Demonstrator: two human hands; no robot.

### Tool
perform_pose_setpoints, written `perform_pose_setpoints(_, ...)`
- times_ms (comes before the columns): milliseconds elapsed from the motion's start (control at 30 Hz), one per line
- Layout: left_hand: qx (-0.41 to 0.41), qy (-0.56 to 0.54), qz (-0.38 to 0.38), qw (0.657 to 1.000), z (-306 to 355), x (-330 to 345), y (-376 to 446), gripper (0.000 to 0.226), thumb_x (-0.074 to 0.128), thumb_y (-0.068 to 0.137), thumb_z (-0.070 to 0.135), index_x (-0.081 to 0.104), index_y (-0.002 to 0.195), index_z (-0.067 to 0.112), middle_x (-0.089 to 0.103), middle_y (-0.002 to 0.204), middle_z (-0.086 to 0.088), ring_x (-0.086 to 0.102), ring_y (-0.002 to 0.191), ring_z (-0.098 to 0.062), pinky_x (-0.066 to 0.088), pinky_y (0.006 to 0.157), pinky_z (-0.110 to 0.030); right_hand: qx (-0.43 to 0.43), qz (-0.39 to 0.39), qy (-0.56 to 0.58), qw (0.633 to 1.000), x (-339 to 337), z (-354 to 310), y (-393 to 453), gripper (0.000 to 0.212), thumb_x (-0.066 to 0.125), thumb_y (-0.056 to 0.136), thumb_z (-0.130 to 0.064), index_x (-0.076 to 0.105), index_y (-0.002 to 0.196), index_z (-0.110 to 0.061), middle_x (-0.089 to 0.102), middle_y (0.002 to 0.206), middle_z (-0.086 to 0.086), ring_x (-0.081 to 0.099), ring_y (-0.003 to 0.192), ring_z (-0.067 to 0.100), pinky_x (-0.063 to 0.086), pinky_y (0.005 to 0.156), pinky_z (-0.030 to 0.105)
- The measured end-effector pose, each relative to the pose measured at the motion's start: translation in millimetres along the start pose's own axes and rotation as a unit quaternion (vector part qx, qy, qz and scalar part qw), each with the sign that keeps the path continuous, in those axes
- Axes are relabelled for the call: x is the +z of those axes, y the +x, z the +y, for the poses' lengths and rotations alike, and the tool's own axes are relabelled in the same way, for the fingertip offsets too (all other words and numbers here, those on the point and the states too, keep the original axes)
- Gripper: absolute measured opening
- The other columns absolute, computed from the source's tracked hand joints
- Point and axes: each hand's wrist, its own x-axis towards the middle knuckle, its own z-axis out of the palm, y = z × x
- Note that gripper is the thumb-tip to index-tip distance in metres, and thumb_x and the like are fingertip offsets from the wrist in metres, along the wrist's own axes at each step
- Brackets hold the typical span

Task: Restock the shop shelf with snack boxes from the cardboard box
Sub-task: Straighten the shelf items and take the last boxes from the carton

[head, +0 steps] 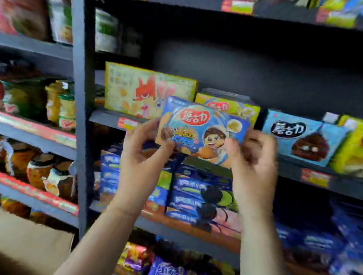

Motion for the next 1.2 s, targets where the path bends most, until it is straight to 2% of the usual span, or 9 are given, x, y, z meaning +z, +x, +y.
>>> perform_pose_setpoints(100, 0.040, 0.052, -0.028, 0.997, 7.8, 26.7, 16.1, 0.034, 0.068, 0.078, 0.035, 0.066, 0.112, 0.032, 0.064, 0.115, -0.001, 0.060, 0.113, -0.017, 0.047, 0.103, -0.045, -0.053, 0.041, -0.078, 0.995, -11.7, -8.4, 17.2, 0.024, 0.071, 0.089, -0.022, 0.050, 0.097, -0.028, 0.065, 0.087, -0.011, 0.059, 0.073, -0.004, 0.043, 0.070, 0.011)
perform_pose_setpoints(200, 0.052, 0.099, -0.076, 0.991, 8.1, 46.4, 28.0, 0.015, 0.063, 0.075, 0.040, 0.062, 0.090, 0.038, 0.058, 0.097, 0.011, 0.061, 0.101, -0.019, 0.046, 0.101, -0.048, -0.082, 0.059, -0.164, 0.981, -18.6, -5.4, 30.9, 0.021, 0.070, 0.091, -0.019, 0.052, 0.102, -0.020, 0.061, 0.088, -0.016, 0.057, 0.076, -0.005, 0.043, 0.072, 0.013)
perform_pose_setpoints(267, 0.050, 0.119, -0.097, 0.987, 0.5, 52.4, 31.7, 0.020, 0.064, 0.079, 0.035, 0.059, 0.098, 0.037, 0.058, 0.097, 0.011, 0.062, 0.098, -0.020, 0.048, 0.099, -0.046, -0.081, 0.047, -0.225, 0.970, -20.3, 2.5, 38.3, 0.027, 0.070, 0.090, -0.020, 0.054, 0.111, -0.015, 0.062, 0.101, -0.005, 0.061, 0.089, 0.011, 0.047, 0.081, 0.028)
perform_pose_setpoints(367, 0.050, 0.108, -0.099, 0.988, -6.3, 54.9, 29.3, 0.054, 0.067, 0.085, 0.021, 0.042, 0.132, 0.031, 0.065, 0.104, 0.009, 0.066, 0.095, -0.016, 0.051, 0.091, -0.034, -0.069, 0.028, -0.293, 0.953, -19.9, 15.5, 42.4, 0.035, 0.068, 0.089, -0.023, 0.052, 0.118, -0.014, 0.060, 0.111, 0.004, 0.062, 0.094, 0.027, 0.050, 0.084, 0.046)
perform_pose_setpoints(467, 0.083, 0.138, -0.124, 0.979, -13.0, 54.0, 26.6, 0.045, 0.065, 0.087, 0.014, 0.042, 0.121, 0.032, 0.065, 0.101, 0.010, 0.065, 0.094, -0.013, 0.052, 0.089, -0.033, -0.070, 0.035, -0.333, 0.940, -16.9, 18.8, 40.3, 0.039, 0.069, 0.088, -0.023, 0.045, 0.119, -0.019, 0.061, 0.110, 0.003, 0.062, 0.092, 0.028, 0.051, 0.082, 0.051)
perform_pose_setpoints(533, 0.099, 0.189, -0.130, 0.968, -17.5, 54.1, 28.7, 0.034, 0.061, 0.084, 0.021, 0.049, 0.114, 0.033, 0.061, 0.103, 0.013, 0.060, 0.099, -0.013, 0.047, 0.096, -0.049, -0.090, 0.046, -0.344, 0.934, -15.3, 18.4, 39.7, 0.037, 0.071, 0.088, -0.019, 0.041, 0.110, -0.021, 0.060, 0.102, 0.001, 0.061, 0.087, 0.028, 0.050, 0.078, 0.049)
perform_pose_setpoints(600, 0.101, 0.225, -0.125, 0.961, -20.4, 54.8, 31.4, 0.030, 0.061, 0.085, 0.022, 0.054, 0.112, 0.031, 0.058, 0.105, 0.015, 0.055, 0.101, -0.011, 0.041, 0.100, -0.054, -0.111, 0.046, -0.372, 0.920, -14.0, 17.8, 40.2, 0.030, 0.071, 0.088, -0.017, 0.043, 0.098, -0.018, 0.055, 0.092, 0.000, 0.056, 0.082, 0.027, 0.043, 0.075, 0.041)
perform_pose_setpoints(767, 0.117, 0.308, -0.132, 0.935, -19.5, 57.5, 36.1, 0.035, 0.056, 0.091, 0.026, 0.057, 0.126, 0.027, 0.058, 0.119, 0.009, 0.052, 0.110, -0.015, 0.025, 0.105, -0.034, -0.126, 0.053, -0.450, 0.883, -12.3, 26.1, 46.6, 0.014, 0.070, 0.089, -0.019, 0.056, 0.088, -0.017, 0.056, 0.089, 0.003, 0.055, 0.079, 0.026, 0.030, 0.075, 0.035)
perform_pose_setpoints(1200, 0.111, 0.396, -0.138, 0.901, -21.4, 63.5, 45.2, 0.055, 0.039, 0.087, 0.041, 0.058, 0.137, 0.027, 0.054, 0.123, 0.002, 0.048, 0.118, -0.020, 0.024, 0.107, -0.042, -0.124, 0.029, -0.511, 0.850, -15.8, 26.0, 49.4, 0.012, 0.059, 0.094, -0.025, 0.070, 0.097, -0.021, 0.059, 0.090, 0.000, 0.056, 0.088, 0.023, 0.024, 0.075, 0.033)
